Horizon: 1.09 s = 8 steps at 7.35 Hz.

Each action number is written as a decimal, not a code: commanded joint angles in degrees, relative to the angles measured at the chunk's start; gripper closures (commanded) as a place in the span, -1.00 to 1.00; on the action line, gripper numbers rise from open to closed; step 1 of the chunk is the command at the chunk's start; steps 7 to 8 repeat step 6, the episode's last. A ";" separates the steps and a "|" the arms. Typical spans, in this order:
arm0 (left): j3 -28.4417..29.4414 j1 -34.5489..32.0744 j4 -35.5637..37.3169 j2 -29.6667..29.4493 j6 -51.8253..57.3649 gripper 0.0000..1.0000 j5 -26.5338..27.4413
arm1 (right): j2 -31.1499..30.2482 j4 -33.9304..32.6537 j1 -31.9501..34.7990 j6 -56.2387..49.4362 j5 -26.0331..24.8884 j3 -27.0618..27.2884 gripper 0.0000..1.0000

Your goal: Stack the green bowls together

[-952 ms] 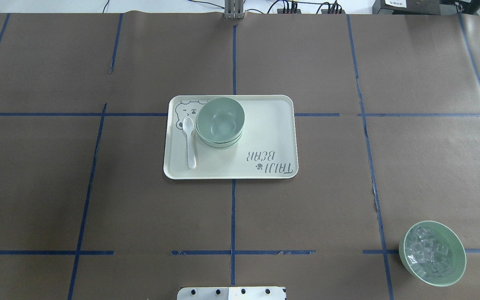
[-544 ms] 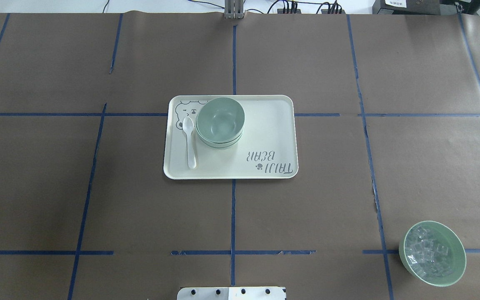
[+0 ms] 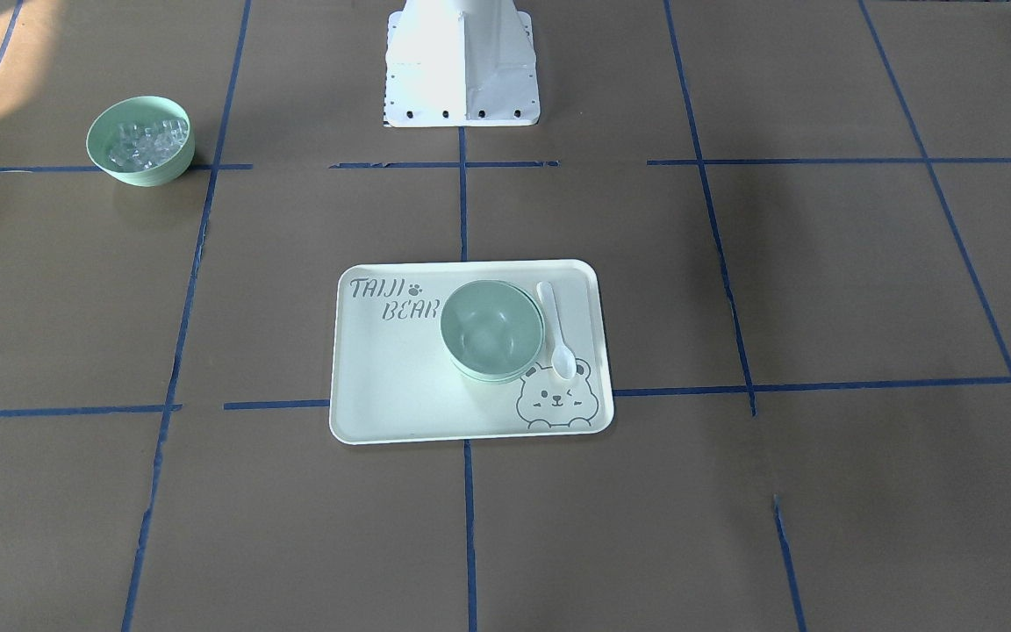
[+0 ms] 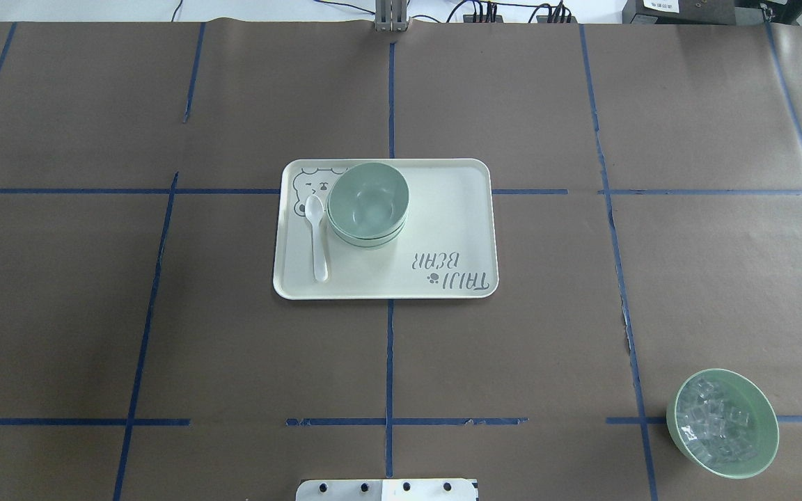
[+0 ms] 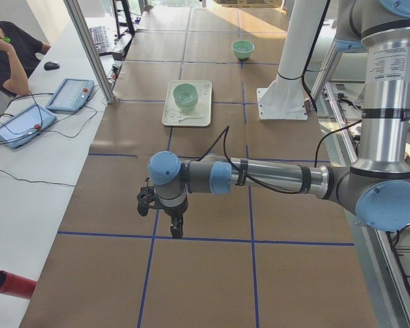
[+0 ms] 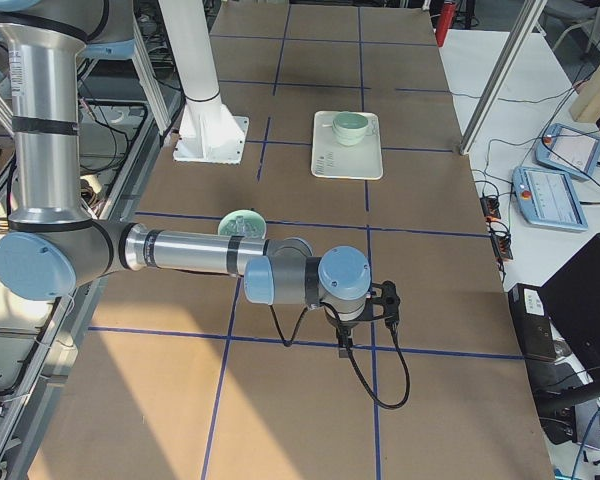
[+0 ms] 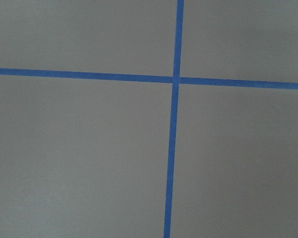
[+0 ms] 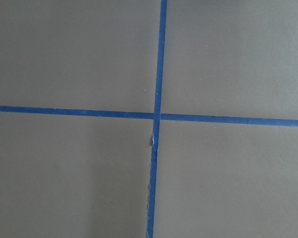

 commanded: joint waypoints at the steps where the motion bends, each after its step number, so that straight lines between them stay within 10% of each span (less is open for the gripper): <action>1: 0.00 -0.03 0.00 0.00 0.00 -1.00 0.00 | -0.09 0.00 0.00 0.00 0.16 0.09 -1.00; 8: -0.26 -0.12 0.00 0.00 0.00 -1.00 0.00 | -0.35 0.09 0.00 0.00 0.07 0.80 -1.00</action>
